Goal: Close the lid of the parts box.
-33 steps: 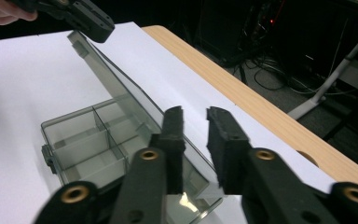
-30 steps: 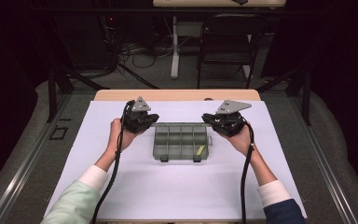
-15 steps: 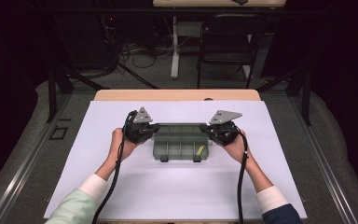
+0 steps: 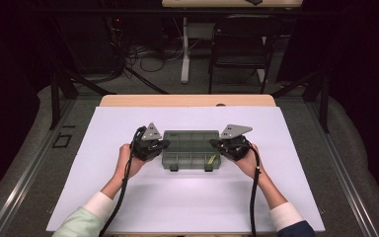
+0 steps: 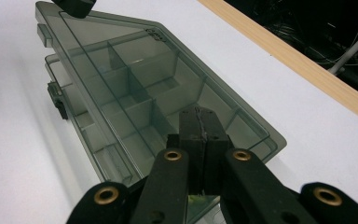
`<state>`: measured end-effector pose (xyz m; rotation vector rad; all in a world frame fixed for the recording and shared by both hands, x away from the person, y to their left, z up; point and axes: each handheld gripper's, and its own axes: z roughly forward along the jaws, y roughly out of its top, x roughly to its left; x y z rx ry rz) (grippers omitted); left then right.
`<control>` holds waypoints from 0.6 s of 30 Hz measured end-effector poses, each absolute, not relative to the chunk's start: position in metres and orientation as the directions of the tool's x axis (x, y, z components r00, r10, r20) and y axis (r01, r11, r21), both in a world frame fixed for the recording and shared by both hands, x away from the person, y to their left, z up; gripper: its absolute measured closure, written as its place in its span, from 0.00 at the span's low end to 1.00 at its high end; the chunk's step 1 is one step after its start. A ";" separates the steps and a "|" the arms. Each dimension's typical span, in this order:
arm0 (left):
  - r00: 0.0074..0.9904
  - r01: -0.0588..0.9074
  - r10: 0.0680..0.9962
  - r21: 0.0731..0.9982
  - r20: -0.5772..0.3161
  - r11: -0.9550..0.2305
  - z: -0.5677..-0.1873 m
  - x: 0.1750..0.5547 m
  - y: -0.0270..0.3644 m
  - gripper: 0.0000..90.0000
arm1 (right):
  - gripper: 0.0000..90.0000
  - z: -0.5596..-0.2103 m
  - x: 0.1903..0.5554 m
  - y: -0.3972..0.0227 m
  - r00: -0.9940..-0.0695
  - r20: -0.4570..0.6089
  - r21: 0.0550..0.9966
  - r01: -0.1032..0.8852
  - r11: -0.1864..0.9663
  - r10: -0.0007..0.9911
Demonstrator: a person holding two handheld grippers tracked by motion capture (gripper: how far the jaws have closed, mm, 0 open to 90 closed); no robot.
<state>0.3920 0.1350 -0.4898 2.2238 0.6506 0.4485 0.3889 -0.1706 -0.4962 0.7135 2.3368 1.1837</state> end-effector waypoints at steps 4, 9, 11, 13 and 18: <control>0.808 0.313 0.579 0.750 0.113 -0.583 -0.492 0.392 0.136 0.96 | 1.00 -0.500 0.388 -0.169 -0.783 -0.138 0.819 0.254 0.514 0.607; 0.806 0.317 0.582 0.753 0.106 -0.577 -0.494 0.391 0.136 0.96 | 1.00 -0.503 0.385 -0.167 -0.783 -0.155 0.810 0.248 0.531 0.603; 0.806 0.317 0.581 0.750 0.110 -0.581 -0.496 0.391 0.136 0.96 | 1.00 -0.504 0.384 -0.167 -0.783 -0.159 0.809 0.245 0.534 0.601; 0.808 0.317 0.579 0.749 0.109 -0.582 -0.497 0.390 0.135 0.96 | 1.00 -0.504 0.384 -0.167 -0.784 -0.158 0.807 0.247 0.536 0.601; 0.810 0.323 0.579 0.748 0.098 -0.579 -0.501 0.391 0.134 0.96 | 1.00 -0.506 0.383 -0.168 -0.783 -0.160 0.803 0.250 0.540 0.601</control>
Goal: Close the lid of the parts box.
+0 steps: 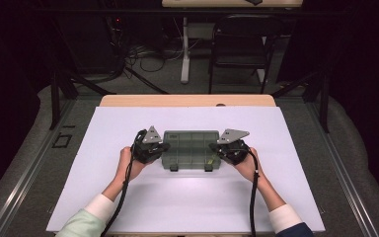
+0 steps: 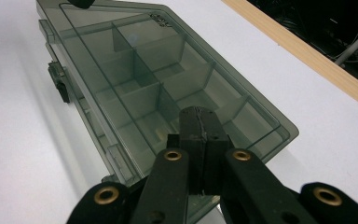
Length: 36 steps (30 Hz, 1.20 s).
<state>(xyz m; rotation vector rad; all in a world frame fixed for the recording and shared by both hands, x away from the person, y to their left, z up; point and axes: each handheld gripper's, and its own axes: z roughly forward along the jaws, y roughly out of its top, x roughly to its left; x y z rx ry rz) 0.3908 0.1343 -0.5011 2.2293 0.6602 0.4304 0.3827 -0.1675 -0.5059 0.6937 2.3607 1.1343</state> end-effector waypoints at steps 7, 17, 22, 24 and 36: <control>0.809 0.329 0.580 0.745 0.094 -0.581 -0.504 0.391 0.134 0.96 | 1.00 -0.508 0.382 -0.168 -0.785 -0.160 0.797 0.255 0.548 0.598; 0.809 0.339 0.582 0.741 0.085 -0.580 -0.512 0.392 0.135 0.97 | 1.00 -0.513 0.382 -0.166 -0.790 -0.167 0.781 0.259 0.568 0.590; 0.809 0.339 0.581 0.739 0.087 -0.583 -0.512 0.392 0.134 0.97 | 1.00 -0.515 0.382 -0.166 -0.792 -0.166 0.776 0.263 0.573 0.588; 0.809 0.339 0.581 0.736 0.090 -0.586 -0.512 0.391 0.134 0.97 | 1.00 -0.516 0.382 -0.166 -0.792 -0.165 0.775 0.264 0.574 0.588; 0.810 0.334 0.578 0.732 0.100 -0.595 -0.515 0.392 0.132 0.97 | 1.00 -0.518 0.383 -0.165 -0.795 -0.165 0.766 0.269 0.584 0.583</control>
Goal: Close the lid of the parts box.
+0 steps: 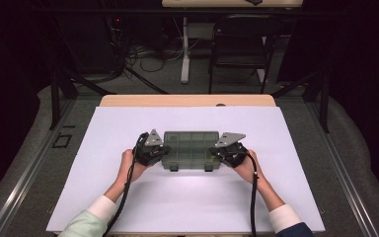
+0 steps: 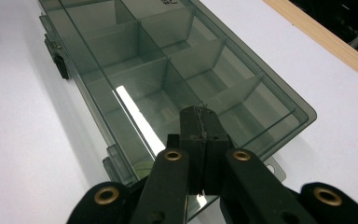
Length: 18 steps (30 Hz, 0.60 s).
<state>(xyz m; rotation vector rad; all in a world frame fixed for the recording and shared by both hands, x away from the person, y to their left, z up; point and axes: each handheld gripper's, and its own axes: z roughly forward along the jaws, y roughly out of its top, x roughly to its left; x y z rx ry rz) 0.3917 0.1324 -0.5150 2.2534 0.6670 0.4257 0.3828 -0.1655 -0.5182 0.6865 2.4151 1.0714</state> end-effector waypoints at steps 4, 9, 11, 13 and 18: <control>0.809 0.328 0.577 0.729 0.112 -0.601 -0.515 0.391 0.131 0.97 | 1.00 -0.518 0.383 -0.166 -0.796 -0.162 0.764 0.273 0.585 0.584; 0.810 0.329 0.576 0.729 0.109 -0.600 -0.516 0.392 0.132 0.97 | 1.00 -0.518 0.383 -0.166 -0.795 -0.156 0.766 0.277 0.580 0.586; 0.810 0.322 0.575 0.726 0.121 -0.607 -0.516 0.391 0.131 0.97 | 1.00 -0.518 0.383 -0.165 -0.794 -0.162 0.762 0.276 0.585 0.585; 0.811 0.317 0.571 0.722 0.130 -0.615 -0.515 0.391 0.130 0.98 | 1.00 -0.518 0.383 -0.165 -0.794 -0.160 0.762 0.278 0.584 0.586; 0.812 0.320 0.570 0.723 0.124 -0.612 -0.516 0.391 0.130 0.98 | 1.00 -0.518 0.383 -0.166 -0.797 -0.154 0.764 0.279 0.582 0.585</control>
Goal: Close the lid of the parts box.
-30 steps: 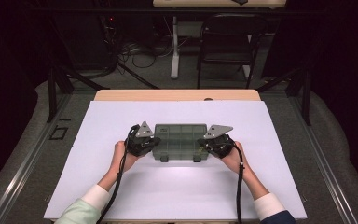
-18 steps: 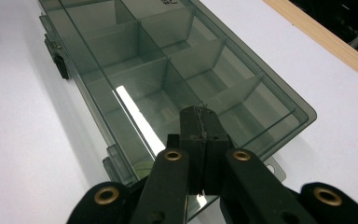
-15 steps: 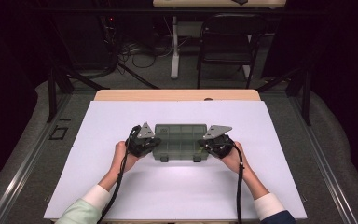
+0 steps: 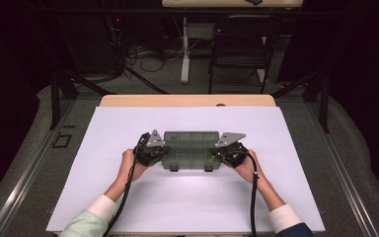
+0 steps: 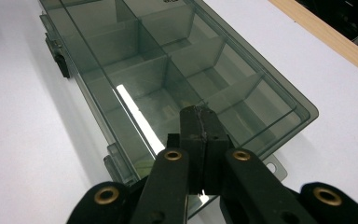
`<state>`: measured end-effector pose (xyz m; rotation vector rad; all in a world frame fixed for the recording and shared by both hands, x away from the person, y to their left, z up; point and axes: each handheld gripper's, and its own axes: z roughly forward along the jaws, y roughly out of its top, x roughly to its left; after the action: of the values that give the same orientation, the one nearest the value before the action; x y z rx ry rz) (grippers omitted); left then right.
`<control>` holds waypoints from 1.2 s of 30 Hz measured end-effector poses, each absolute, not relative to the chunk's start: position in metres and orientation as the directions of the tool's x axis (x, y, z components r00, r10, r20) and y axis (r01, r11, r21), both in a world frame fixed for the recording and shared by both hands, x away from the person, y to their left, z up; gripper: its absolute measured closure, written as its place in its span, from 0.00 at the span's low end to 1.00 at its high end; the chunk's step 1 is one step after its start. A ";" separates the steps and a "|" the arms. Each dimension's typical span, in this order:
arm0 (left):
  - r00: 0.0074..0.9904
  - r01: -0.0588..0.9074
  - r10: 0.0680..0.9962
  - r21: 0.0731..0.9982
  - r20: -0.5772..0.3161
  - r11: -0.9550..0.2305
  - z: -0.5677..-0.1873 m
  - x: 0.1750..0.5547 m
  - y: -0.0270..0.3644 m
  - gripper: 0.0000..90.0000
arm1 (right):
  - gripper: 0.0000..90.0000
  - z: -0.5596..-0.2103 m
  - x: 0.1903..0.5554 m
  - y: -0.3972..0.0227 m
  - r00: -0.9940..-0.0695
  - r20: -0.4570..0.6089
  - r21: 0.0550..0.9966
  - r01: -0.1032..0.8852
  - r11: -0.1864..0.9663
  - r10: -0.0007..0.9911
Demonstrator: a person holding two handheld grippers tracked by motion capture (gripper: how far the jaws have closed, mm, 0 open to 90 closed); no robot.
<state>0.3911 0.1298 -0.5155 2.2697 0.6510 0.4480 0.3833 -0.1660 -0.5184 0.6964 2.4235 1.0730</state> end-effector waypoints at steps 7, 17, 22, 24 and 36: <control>0.811 0.322 0.572 0.724 0.121 -0.610 -0.516 0.391 0.130 1.00 | 1.00 -0.519 0.383 -0.166 -0.795 -0.145 0.765 0.288 0.576 0.590; 0.804 0.332 0.584 0.731 0.112 -0.597 -0.518 0.390 0.130 1.00 | 1.00 -0.521 0.383 -0.168 -0.794 -0.140 0.777 0.282 0.562 0.591; 0.802 0.331 0.584 0.724 0.122 -0.605 -0.521 0.388 0.127 1.00 | 1.00 -0.526 0.384 -0.168 -0.798 -0.125 0.775 0.292 0.561 0.589; 0.804 0.333 0.585 0.730 0.111 -0.597 -0.522 0.389 0.127 1.00 | 1.00 -0.526 0.384 -0.168 -0.797 -0.117 0.775 0.300 0.556 0.593; 0.801 0.356 0.590 0.713 0.100 -0.604 -0.517 0.391 0.131 0.81 | 0.84 -0.522 0.384 -0.166 -0.781 -0.109 0.765 0.329 0.554 0.615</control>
<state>0.3911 0.1307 -0.5166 2.2744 0.6946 0.4271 0.3843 -0.1660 -0.5218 0.7717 2.4276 1.0836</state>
